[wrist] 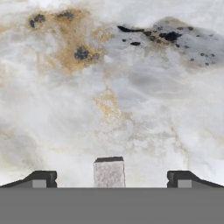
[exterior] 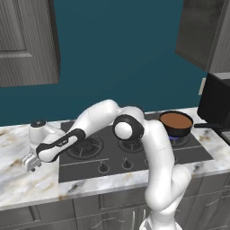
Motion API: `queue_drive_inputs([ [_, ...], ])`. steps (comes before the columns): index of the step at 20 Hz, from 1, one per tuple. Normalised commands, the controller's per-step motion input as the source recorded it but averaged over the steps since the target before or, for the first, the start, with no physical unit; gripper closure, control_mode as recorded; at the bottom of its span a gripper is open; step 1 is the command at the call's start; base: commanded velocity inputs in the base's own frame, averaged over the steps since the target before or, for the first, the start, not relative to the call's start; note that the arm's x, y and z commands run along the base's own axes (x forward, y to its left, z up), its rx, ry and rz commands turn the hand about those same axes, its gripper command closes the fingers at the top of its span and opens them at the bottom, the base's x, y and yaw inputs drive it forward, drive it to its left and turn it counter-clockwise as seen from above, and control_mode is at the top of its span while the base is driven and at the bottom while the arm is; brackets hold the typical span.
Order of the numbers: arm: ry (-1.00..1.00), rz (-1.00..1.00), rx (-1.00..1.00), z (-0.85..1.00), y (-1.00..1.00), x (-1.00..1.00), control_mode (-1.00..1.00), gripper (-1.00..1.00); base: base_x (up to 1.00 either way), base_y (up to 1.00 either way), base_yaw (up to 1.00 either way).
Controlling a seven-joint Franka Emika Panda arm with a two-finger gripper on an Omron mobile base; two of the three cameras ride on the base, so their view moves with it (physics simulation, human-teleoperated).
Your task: Pick up the sugar cube(s) and place them in the saucepan with hot chocolate.
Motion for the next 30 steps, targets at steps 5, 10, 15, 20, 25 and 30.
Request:
queue_drive_inputs([
  [5,0.00,0.00,0.00,-0.20,0.04,0.00,-1.00,-1.00,0.00,0.00,0.00],
  [10,-0.01,0.00,0.00,-0.12,0.19,0.06,-1.00,-1.00,0.00,0.00,0.00],
  [15,0.00,0.00,0.00,-0.15,0.01,0.00,-1.00,-1.00,0.00,0.00,0.00],
  [20,0.00,0.00,0.00,-0.30,-0.01,0.00,-1.00,-1.00,0.00,0.00,0.00],
  [25,0.01,0.00,0.00,-0.09,-0.01,0.00,-1.00,-1.00,0.00,0.00,0.00],
  [30,0.00,0.00,0.00,-0.02,0.00,-0.01,-1.00,1.00,0.00,0.00,0.00],
])
